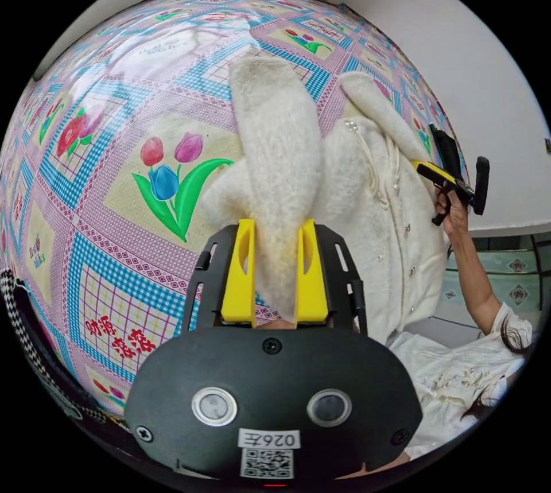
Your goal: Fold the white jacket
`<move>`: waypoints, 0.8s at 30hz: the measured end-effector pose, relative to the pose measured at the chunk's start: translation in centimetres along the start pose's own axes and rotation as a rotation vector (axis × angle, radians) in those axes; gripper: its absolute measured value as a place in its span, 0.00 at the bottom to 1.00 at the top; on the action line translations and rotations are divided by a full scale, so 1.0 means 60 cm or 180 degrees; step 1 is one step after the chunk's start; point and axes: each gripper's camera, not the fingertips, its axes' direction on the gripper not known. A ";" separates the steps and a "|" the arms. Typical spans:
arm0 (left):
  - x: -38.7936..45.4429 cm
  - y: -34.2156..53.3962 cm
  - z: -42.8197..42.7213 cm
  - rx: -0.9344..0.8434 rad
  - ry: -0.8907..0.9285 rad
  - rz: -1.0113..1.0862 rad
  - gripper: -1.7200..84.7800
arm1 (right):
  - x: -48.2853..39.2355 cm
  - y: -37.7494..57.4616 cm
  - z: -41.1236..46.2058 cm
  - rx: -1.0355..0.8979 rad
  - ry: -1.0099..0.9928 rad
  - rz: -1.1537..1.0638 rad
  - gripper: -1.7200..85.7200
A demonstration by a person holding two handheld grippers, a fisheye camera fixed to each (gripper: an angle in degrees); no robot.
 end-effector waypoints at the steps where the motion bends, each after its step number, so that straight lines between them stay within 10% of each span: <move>1: -0.018 0.006 -0.015 0.0086 0.0179 -0.0047 0.09 | 0.004 -0.006 -0.001 -0.0046 0.0004 -0.0037 0.03; 14: -0.336 0.520 0.042 0.3119 0.2895 -0.2589 0.02 | 0.527 0.445 -0.249 0.1532 -0.1659 0.2384 0.08; 18: -0.313 0.602 -0.022 0.3737 0.2293 -0.2580 0.01 | 0.541 0.599 -0.277 0.1895 -0.1582 0.2971 0.11; 24: -0.167 0.332 -0.147 0.2365 0.0935 -0.0717 0.11 | 0.418 0.549 -0.322 0.1701 -0.0881 0.2235 0.12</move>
